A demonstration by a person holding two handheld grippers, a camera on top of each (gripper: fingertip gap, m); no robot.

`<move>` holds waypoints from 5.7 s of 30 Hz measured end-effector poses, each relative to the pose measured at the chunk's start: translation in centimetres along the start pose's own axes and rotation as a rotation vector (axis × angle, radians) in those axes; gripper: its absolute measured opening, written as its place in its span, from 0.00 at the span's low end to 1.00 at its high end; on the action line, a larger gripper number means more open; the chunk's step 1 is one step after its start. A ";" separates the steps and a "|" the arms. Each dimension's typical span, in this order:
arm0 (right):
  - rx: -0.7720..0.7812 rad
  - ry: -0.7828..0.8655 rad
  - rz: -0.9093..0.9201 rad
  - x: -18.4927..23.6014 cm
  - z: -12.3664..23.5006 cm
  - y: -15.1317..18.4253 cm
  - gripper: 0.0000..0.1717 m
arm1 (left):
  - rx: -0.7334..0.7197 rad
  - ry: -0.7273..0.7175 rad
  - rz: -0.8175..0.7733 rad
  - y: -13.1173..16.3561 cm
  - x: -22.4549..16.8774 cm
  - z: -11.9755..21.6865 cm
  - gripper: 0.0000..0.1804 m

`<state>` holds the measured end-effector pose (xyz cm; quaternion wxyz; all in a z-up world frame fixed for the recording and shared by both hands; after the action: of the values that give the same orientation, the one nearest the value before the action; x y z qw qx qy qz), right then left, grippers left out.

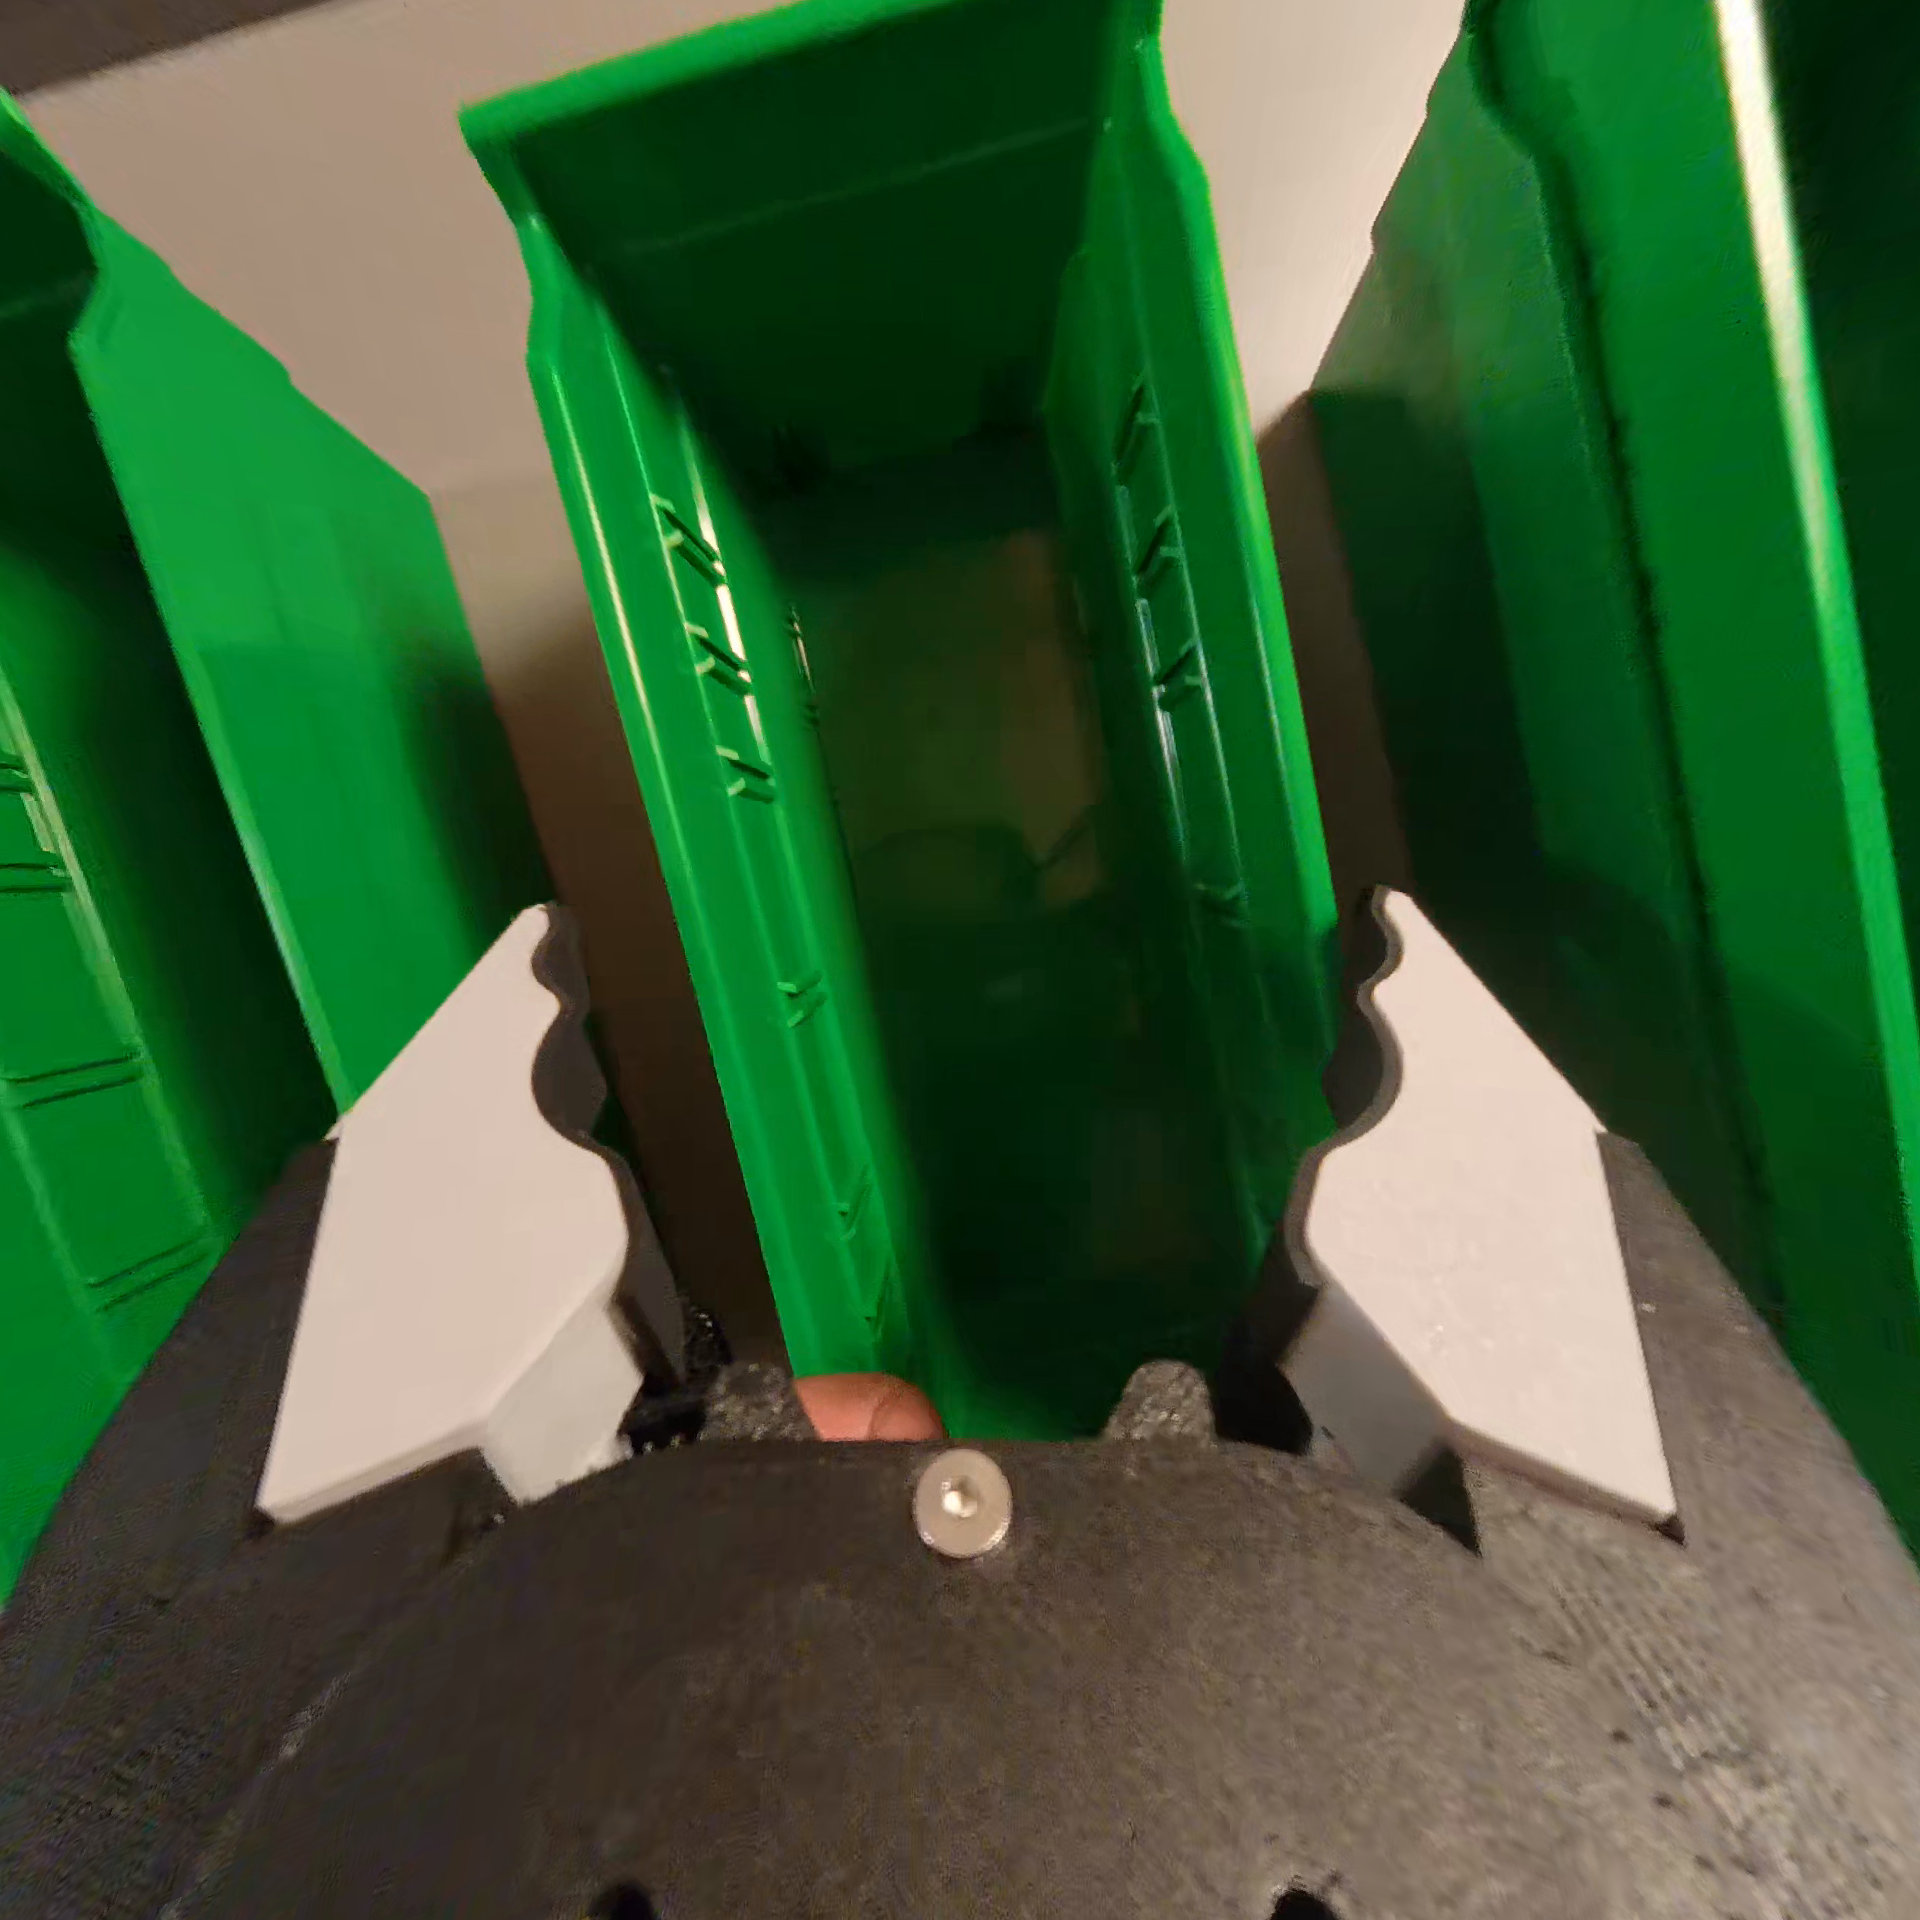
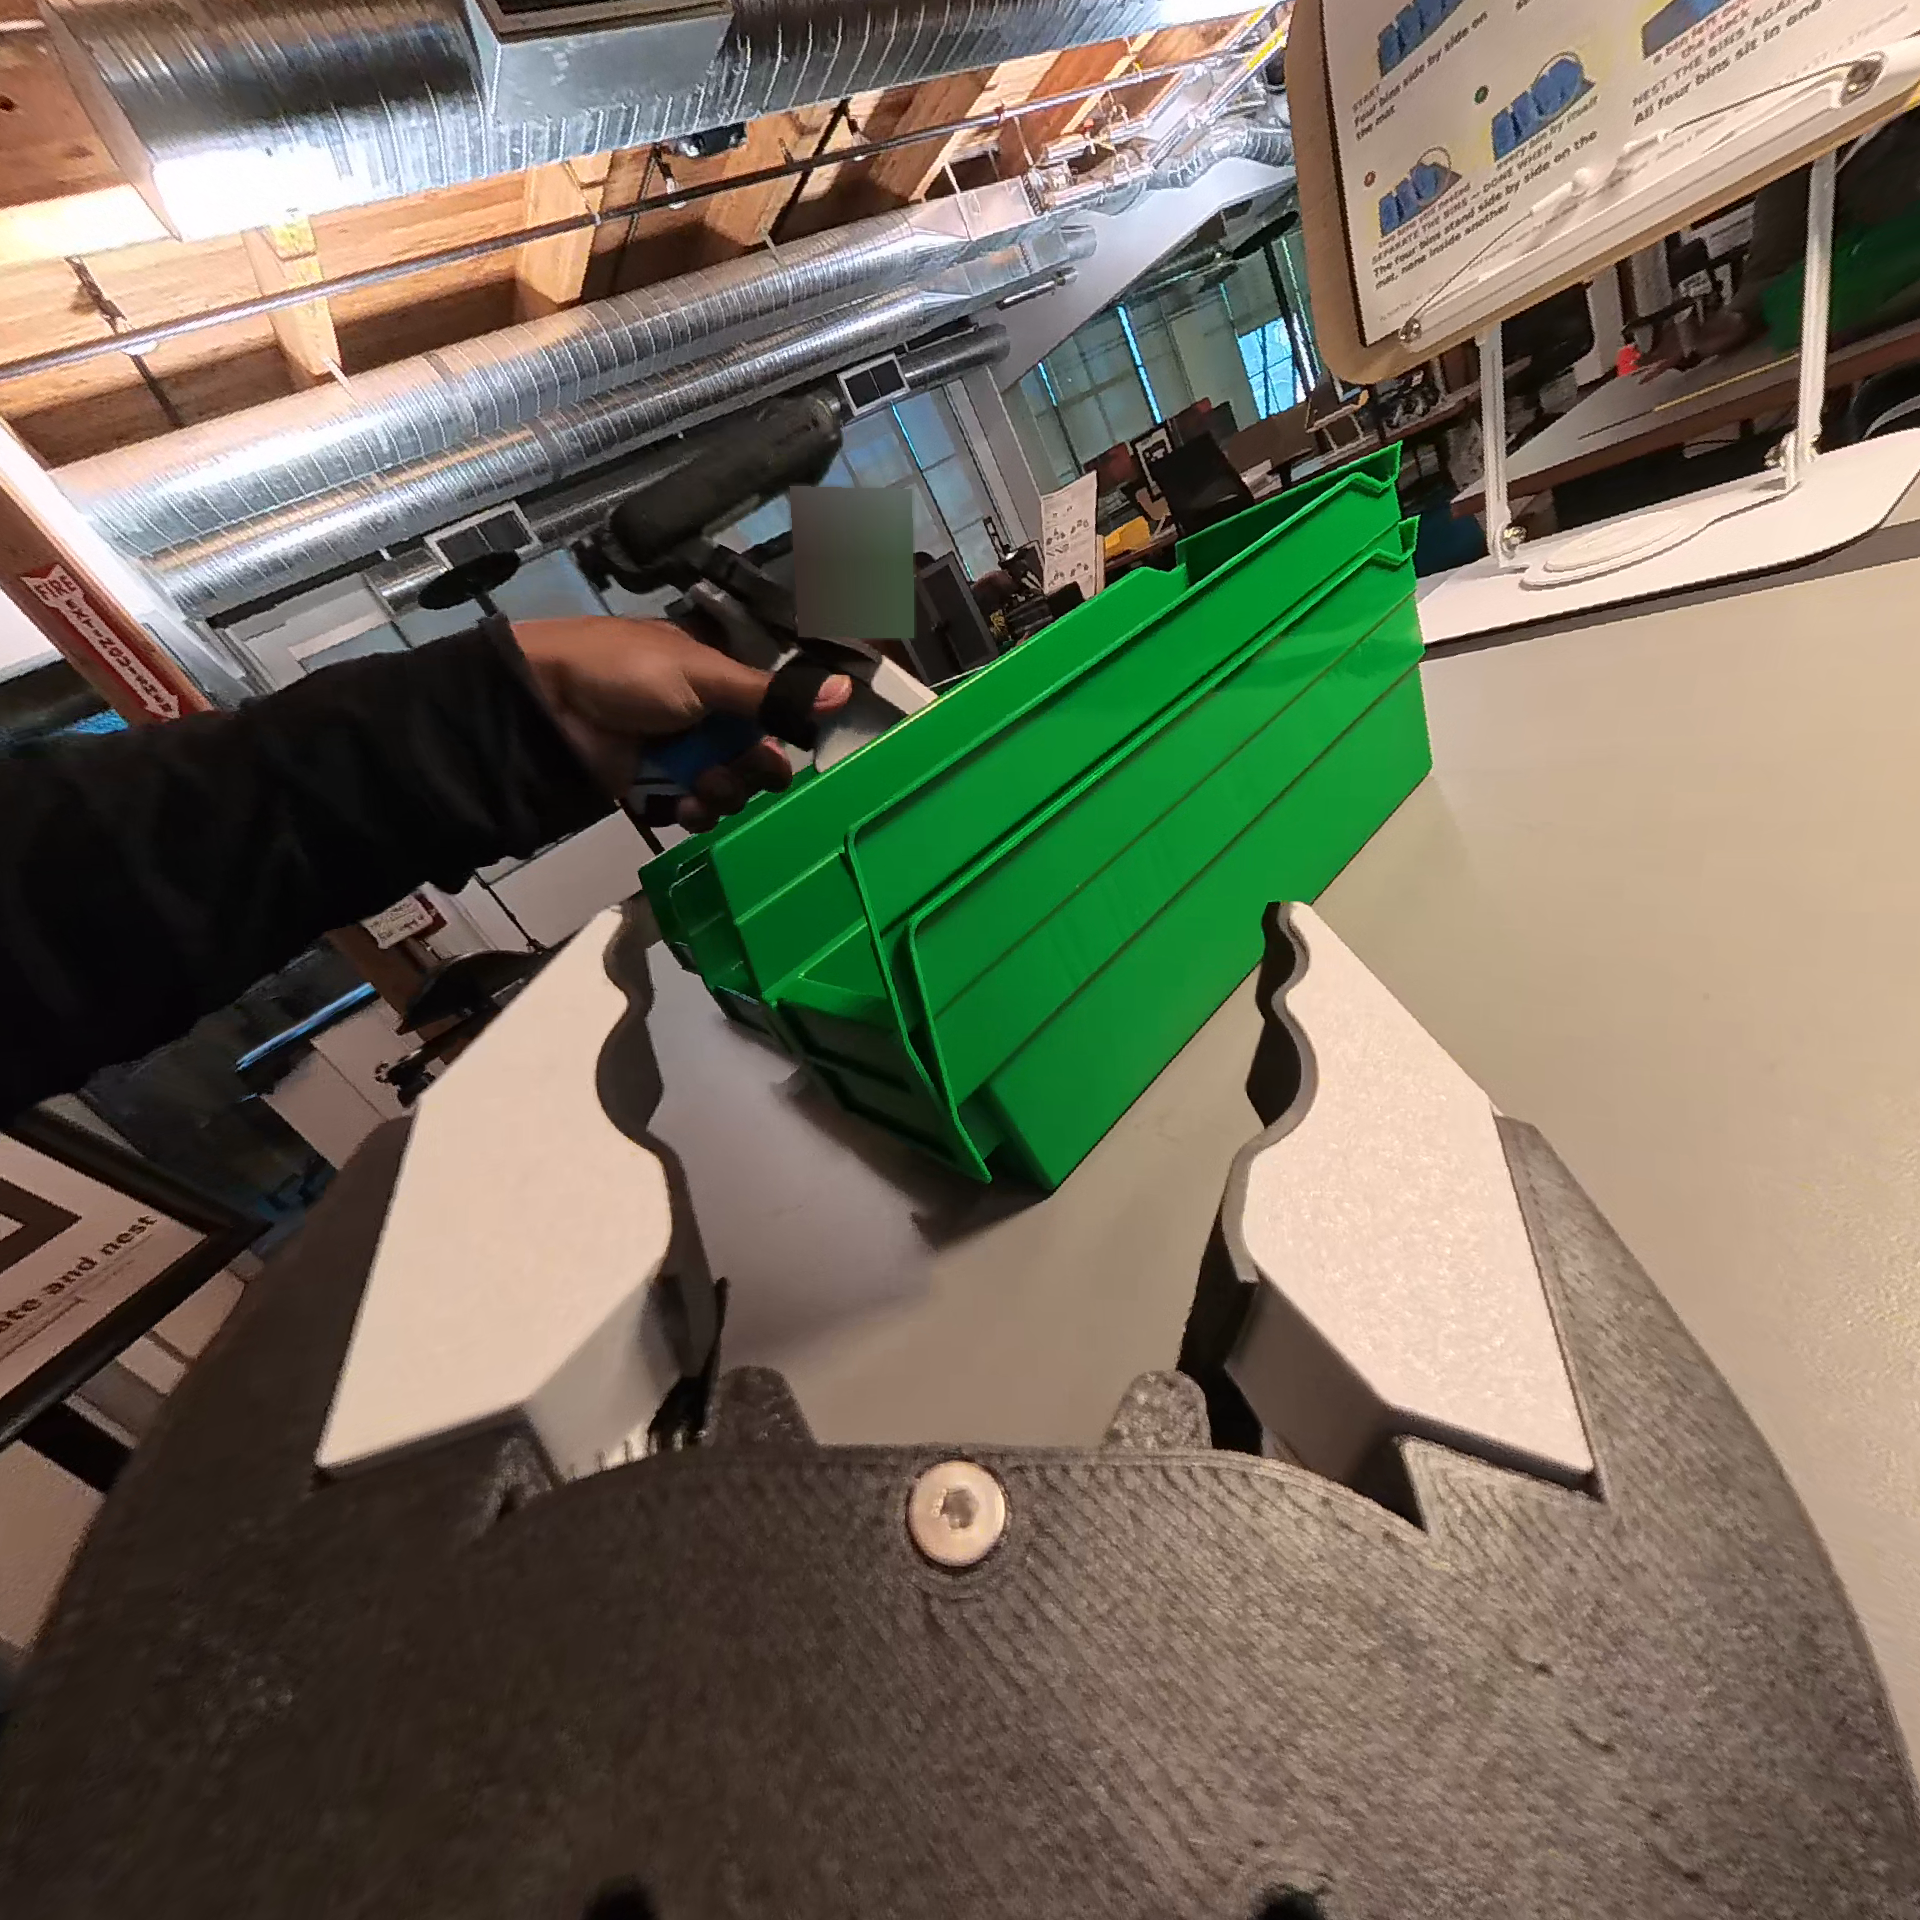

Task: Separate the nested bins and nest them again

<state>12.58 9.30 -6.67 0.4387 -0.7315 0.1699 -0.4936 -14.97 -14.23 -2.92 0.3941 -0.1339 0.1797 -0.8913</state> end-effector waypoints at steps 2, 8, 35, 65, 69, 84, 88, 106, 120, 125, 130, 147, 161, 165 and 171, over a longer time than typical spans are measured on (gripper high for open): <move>-0.003 -0.006 -0.003 0.0 0.1 0.0 0.68 | 0.009 0.000 -0.001 0.0 0.0 0.0 0.79; -0.005 -0.013 -0.011 0.0 0.1 0.0 0.67 | 0.045 -0.003 -0.032 0.4 -0.7 -0.6 0.79; -0.023 -0.025 -0.026 -0.1 0.3 -0.2 0.66 | -0.319 0.238 0.096 -4.9 -4.1 15.6 0.58; -0.054 -0.078 -0.082 -0.2 0.8 -0.5 0.65 | -0.111 0.087 0.024 -6.6 -14.3 4.6 0.64; -0.052 -0.077 -0.078 -0.2 0.8 -0.4 0.65 | -0.115 0.068 0.009 -6.4 -14.8 3.4 0.70; -0.054 -0.089 -0.097 -0.3 0.9 -0.5 0.65 | -0.216 -0.107 0.048 -0.4 1.1 10.0 0.76; -0.044 -0.081 -0.094 -0.3 0.8 -0.4 0.65 | -0.078 -0.170 0.179 4.0 8.7 7.9 0.79; -0.023 -0.076 -0.115 -0.6 0.5 -0.3 0.64 | 0.088 -0.080 0.235 5.2 14.6 0.2 0.65; -0.030 -0.088 -0.129 -0.6 0.6 -0.4 0.63 | -0.202 0.046 0.193 -0.7 6.5 11.4 0.55; -0.035 -0.092 -0.126 -0.6 0.6 -0.4 0.63 | -0.323 0.192 0.138 -4.8 -1.6 18.3 0.54; -0.035 -0.096 -0.122 -0.5 0.7 -0.4 0.62 | -0.295 0.198 0.118 -6.3 -7.8 19.8 0.54; -0.040 -0.120 -0.158 -0.7 0.8 -0.5 0.62 | -0.211 0.178 0.204 -8.1 -14.9 17.1 0.56; -0.042 -0.124 -0.164 -0.7 0.8 -0.5 0.62 | -0.181 0.049 0.284 -7.9 -14.6 11.4 0.61; -0.046 -0.129 -0.167 -0.7 0.9 -0.6 0.62 | -0.177 0.012 0.264 -8.5 -14.5 10.2 0.63; -0.045 -0.137 -0.175 -0.8 0.9 -0.6 0.62 | -0.211 0.031 0.201 -8.7 -15.2 8.8 0.61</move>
<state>12.91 10.57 -6.75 0.3880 -0.7852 0.0863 -0.4748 -7.32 0.72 7.23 0.4624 -0.1421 0.2912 -0.8254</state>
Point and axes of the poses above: each gripper's, where its closed fingertips meet, z back along the fingers, y out of its underside, x = y × z across the jaws, the point moved 8 cm from there along z, back along the fingers, and after that the axes turned 8 degrees about -z, right-handed, at the moved point
